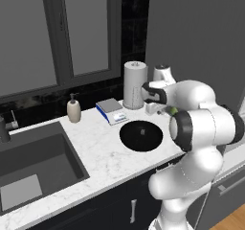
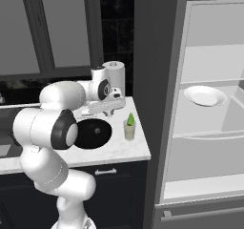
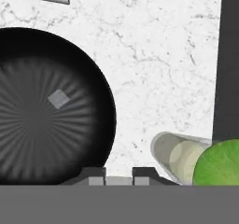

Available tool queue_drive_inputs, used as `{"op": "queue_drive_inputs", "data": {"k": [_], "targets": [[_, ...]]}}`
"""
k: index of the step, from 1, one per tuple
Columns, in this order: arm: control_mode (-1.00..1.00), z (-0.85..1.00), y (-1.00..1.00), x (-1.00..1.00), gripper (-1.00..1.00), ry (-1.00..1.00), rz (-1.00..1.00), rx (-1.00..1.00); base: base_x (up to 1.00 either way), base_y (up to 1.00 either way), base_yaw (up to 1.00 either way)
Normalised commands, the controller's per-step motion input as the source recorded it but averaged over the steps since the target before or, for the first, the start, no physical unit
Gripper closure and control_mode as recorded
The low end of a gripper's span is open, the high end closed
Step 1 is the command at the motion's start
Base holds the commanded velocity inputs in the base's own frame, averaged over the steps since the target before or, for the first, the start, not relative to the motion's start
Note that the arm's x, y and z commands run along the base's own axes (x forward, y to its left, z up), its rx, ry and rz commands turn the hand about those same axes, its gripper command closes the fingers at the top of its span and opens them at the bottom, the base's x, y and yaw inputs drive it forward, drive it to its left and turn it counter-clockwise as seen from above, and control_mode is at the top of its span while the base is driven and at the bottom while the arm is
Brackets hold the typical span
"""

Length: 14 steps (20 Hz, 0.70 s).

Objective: Grab a lemon wedge from the fridge and one ice cube from the ice bowl, and put them in the glass of lemonade.

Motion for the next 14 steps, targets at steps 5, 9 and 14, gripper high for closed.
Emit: {"op": "queue_drive_inputs", "data": {"k": [5, 9, 14], "targets": [[-1.00, -0.11, -0.43, 0.01, 1.00, 0.07, -0.17, -0.02, 0.00, 0.00, 0.00], [-1.00, -0.15, -0.42, 0.09, 1.00, 0.00, -0.14, 0.00, 0.00, 0.00, 0.00], [-1.00, -0.01, -0.15, 0.09, 1.00, -0.07, -0.01, 0.00, 0.00, 0.00, 0.00]]}}
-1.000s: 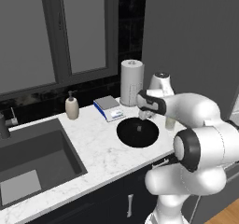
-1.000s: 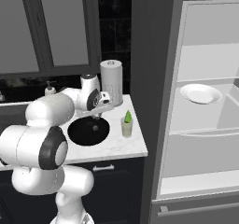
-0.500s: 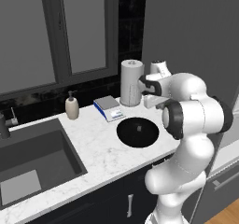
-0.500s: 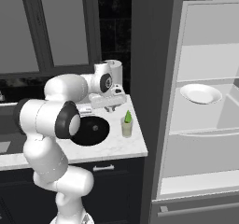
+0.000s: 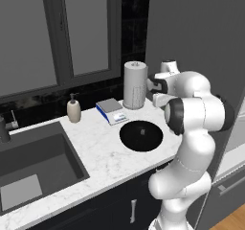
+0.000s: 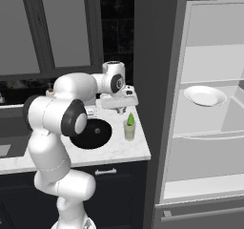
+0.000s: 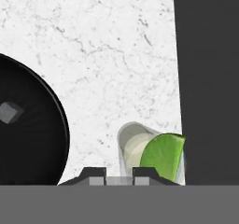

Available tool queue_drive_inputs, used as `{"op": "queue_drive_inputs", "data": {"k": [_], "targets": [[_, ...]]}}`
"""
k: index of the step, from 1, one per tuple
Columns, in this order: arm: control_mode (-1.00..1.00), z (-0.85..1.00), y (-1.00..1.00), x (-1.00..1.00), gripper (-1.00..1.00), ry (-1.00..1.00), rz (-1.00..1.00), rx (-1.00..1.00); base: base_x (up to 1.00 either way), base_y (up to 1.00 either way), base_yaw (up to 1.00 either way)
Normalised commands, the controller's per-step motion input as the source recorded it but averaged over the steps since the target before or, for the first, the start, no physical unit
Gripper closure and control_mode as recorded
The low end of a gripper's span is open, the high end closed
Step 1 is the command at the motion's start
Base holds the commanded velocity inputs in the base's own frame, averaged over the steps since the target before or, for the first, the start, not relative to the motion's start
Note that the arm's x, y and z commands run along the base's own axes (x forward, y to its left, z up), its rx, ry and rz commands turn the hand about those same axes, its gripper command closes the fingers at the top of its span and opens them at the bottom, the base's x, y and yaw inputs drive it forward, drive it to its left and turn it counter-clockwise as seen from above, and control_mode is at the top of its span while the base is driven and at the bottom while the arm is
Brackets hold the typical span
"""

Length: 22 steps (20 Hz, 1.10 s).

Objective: Grab a lemon wedge from the fridge and one ice cube from the ice bowl, and put them in the glass of lemonade.

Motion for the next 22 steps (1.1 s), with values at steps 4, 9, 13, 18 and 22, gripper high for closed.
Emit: {"op": "queue_drive_inputs", "data": {"k": [4, 9, 13, 18, 22], "targets": [[-1.00, 0.00, -0.01, 0.22, 1.00, -0.09, 0.00, 0.00, 0.00, 0.00, 0.00], [-1.00, -0.08, 0.00, 0.00, 1.00, -0.12, 0.00, 0.00, 0.00, 0.00, 0.00], [-1.00, -0.26, 0.00, 0.00, 1.00, -0.24, 0.00, -0.05, 0.00, 0.00, 0.00], [-1.00, -0.09, -0.07, 0.00, 1.00, -0.16, -0.02, -0.03, 0.00, 0.00, 0.00], [-1.00, -0.05, -0.23, 0.00, 1.00, -0.01, -0.06, 0.00, 0.00, 0.00, 0.00]]}}
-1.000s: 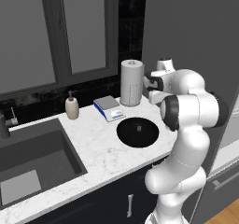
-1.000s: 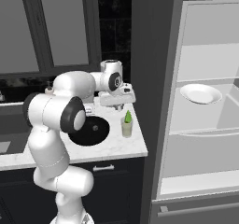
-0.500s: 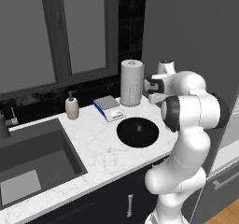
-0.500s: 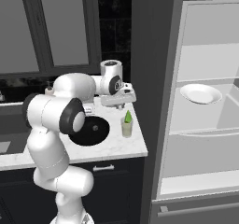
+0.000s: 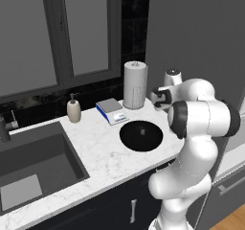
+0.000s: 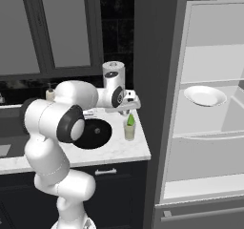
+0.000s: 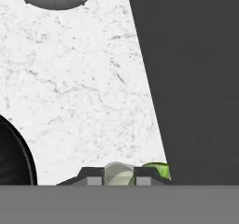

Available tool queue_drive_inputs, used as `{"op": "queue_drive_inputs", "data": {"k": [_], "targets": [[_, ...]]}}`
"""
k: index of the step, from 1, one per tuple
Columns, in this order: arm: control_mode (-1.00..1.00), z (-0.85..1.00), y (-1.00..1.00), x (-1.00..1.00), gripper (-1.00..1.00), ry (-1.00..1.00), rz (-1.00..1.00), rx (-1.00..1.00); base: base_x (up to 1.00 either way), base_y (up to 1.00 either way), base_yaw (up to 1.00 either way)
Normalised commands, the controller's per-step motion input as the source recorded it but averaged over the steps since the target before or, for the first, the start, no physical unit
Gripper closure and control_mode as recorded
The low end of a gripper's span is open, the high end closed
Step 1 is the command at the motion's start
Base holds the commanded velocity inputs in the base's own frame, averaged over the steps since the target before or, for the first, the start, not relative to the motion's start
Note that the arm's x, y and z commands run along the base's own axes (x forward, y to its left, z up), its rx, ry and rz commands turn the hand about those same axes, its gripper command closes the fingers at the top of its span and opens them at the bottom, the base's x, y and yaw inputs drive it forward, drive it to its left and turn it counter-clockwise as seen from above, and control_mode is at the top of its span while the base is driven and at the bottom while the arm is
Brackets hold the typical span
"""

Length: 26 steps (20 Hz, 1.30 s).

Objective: Grab a lemon wedge from the fridge and one ice cube from the ice bowl, and put them in the glass of lemonade.

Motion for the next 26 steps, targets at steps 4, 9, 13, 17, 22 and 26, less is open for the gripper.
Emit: {"op": "queue_drive_inputs", "data": {"k": [4, 9, 13, 17, 22, 26], "targets": [[-1.00, -0.18, -0.44, 0.18, 1.00, 0.00, -0.04, 0.00, 0.00, 0.00, 0.00], [-1.00, -0.10, -0.09, 0.14, 1.00, 0.02, 0.00, 0.00, 0.00, 0.00, 0.00], [-1.00, 0.00, 0.15, -0.13, 1.00, 0.00, 0.00, 0.00, 0.00, 0.00, 0.00], [-1.00, 0.18, 0.25, -0.36, 1.00, -0.04, 0.00, 0.00, 0.00, 0.00, 0.00], [-1.00, 0.08, 0.12, -0.35, 1.00, -0.07, 0.00, 0.00, 0.00, 0.00, 0.00], [-1.00, 0.00, 0.02, 0.04, 1.00, -0.04, 0.00, 0.00, 0.00, 0.00, 0.00]]}}
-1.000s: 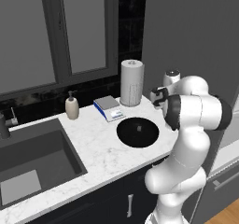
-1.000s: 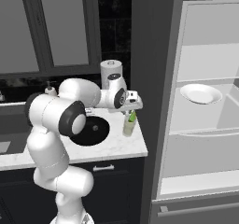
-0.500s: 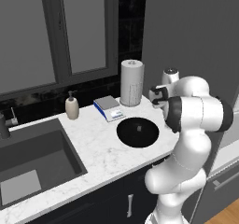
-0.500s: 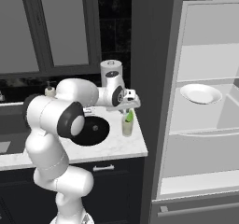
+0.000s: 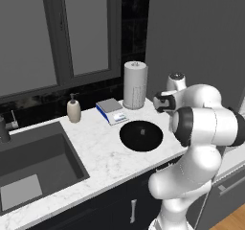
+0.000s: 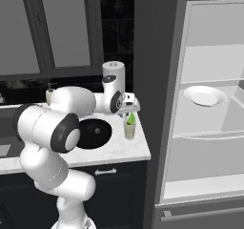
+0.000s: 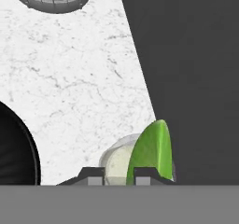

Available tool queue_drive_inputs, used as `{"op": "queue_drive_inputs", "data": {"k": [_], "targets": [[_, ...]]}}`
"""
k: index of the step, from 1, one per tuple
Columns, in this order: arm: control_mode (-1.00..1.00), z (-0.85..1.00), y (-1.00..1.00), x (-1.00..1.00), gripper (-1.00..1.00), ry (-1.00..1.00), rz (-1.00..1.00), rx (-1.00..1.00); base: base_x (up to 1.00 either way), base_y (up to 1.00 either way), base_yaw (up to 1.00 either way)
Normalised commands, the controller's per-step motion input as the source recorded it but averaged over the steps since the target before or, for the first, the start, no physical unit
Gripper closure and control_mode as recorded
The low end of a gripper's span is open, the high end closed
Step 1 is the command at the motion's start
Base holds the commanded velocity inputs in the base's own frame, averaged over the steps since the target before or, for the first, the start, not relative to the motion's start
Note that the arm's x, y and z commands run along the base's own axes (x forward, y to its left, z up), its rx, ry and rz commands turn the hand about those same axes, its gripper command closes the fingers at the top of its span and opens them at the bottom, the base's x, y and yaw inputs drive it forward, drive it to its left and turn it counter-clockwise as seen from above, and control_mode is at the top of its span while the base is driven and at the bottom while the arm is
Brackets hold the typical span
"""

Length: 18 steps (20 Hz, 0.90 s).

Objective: Grab a lemon wedge from the fridge and one ice cube from the ice bowl, and put them in the glass of lemonade.

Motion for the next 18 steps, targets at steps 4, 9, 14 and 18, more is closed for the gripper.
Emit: {"op": "queue_drive_inputs", "data": {"k": [4, 9, 14, 18], "targets": [[-1.00, 0.02, -0.04, 0.23, 1.00, 0.00, -0.02, 0.00, 0.00, 0.00, 0.00], [-1.00, 0.10, -0.02, 0.06, 1.00, 0.00, -0.07, 0.00, 0.00, 0.00, 0.00], [-1.00, -0.08, -0.05, 0.00, 1.00, 0.00, -0.01, 0.00, 0.00, 0.00, 0.00], [-1.00, -0.13, -0.07, 0.00, 1.00, 0.00, 0.00, 0.00, 0.00, 0.00, 0.00]]}}
